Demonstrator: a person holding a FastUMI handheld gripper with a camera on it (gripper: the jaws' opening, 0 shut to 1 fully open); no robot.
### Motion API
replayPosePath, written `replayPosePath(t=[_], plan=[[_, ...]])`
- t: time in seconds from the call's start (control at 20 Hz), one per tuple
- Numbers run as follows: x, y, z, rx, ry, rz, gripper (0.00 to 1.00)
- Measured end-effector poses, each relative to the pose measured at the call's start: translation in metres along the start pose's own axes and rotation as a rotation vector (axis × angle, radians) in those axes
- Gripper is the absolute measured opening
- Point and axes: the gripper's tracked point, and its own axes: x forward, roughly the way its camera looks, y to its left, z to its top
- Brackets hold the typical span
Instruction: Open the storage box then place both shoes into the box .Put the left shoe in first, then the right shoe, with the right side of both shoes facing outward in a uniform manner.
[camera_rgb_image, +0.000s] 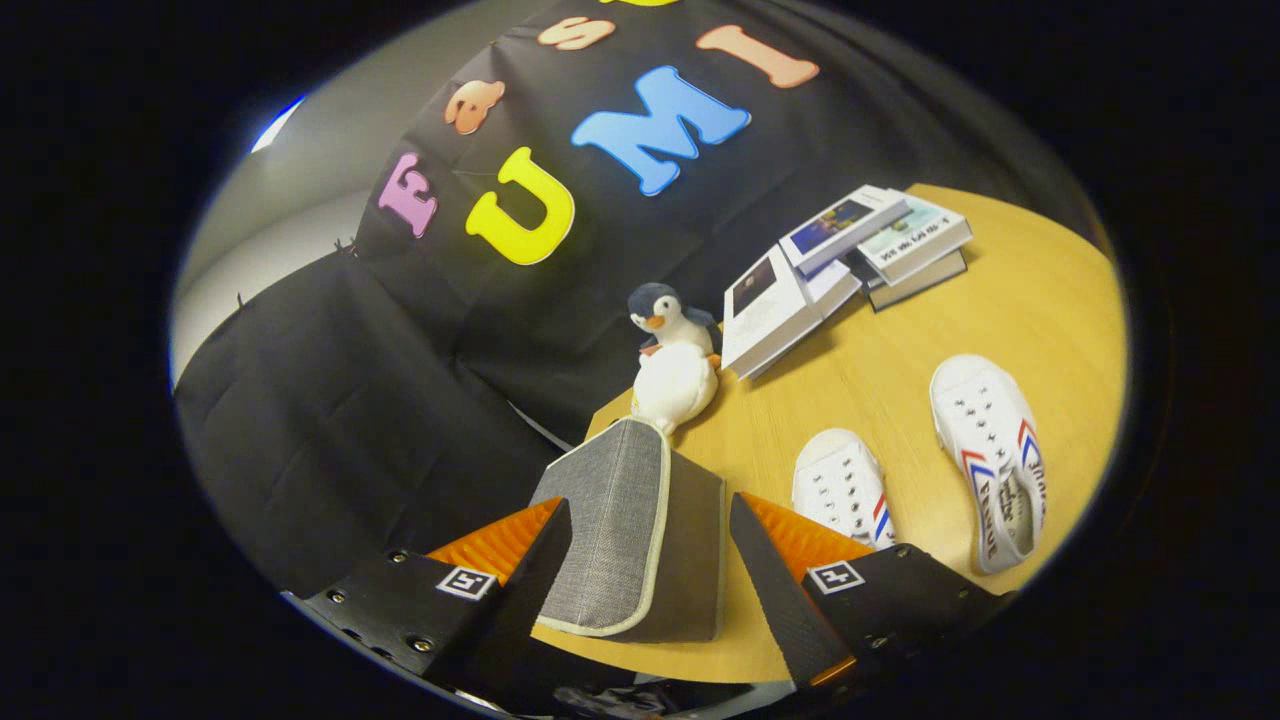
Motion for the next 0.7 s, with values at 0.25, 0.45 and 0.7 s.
replayPosePath(t=[0.25, 0.45, 0.7], plan=[[0.011, -0.003, -0.027, 0.147, 0.082, 0.023, 0.97], [0.021, 0.004, -0.054, 0.292, 0.171, 0.087, 0.97], [0.027, 0.012, -0.075, 0.392, 0.237, 0.112, 0.97]])
